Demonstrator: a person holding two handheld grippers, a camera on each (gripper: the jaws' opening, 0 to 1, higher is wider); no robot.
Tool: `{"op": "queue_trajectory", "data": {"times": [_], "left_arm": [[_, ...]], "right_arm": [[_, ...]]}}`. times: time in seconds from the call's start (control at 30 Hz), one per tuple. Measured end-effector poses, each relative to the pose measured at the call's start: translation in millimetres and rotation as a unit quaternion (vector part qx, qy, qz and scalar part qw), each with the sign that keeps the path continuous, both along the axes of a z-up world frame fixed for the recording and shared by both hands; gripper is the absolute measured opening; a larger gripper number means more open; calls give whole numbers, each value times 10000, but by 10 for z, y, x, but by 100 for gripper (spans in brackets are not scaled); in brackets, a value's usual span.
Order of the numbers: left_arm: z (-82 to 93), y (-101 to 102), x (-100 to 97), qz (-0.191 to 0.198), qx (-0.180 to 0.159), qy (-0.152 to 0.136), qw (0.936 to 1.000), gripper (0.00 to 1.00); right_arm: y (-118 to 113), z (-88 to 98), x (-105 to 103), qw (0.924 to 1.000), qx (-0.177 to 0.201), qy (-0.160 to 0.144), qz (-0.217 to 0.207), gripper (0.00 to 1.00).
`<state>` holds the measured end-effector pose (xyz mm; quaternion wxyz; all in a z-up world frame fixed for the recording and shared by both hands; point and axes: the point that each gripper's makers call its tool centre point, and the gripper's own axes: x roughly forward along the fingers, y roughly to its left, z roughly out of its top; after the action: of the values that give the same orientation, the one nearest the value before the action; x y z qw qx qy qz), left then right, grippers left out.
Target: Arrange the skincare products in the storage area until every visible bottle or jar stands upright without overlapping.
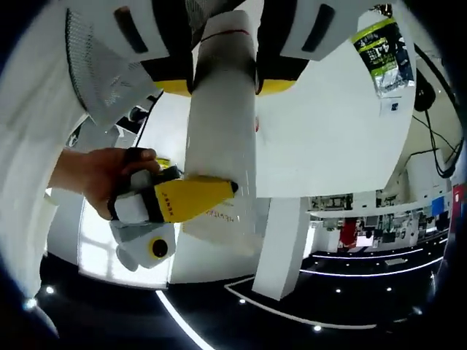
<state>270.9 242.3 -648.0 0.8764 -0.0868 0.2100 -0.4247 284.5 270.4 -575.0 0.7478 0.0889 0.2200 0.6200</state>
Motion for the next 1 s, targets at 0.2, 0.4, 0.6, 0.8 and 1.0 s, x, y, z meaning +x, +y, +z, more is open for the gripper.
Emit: {"op": "queue_trajectory", "data": {"times": [0.2, 0.4, 0.6, 0.8, 1.0], "left_arm": [[92, -172, -137, -501, -313, -98, 9982, 31], [140, -273, -254, -912, -616, 82, 9939, 30], [148, -294, -287, -1060, -541, -122, 9928, 27], [64, -260, -328, -1105, -397, 224, 9928, 25], [-26, -196, -291, -910, -124, 314, 9953, 21]], "right_arm": [[14, 172, -266, 9922, 79, -561, 1106, 7], [5, 247, -423, 9827, 258, -577, 1741, 7], [10, 265, -422, 9817, 387, -472, 1802, 7], [58, 187, -424, 9819, 399, -381, 1810, 9], [113, 113, -342, 9884, 305, -127, 1480, 13]]}}
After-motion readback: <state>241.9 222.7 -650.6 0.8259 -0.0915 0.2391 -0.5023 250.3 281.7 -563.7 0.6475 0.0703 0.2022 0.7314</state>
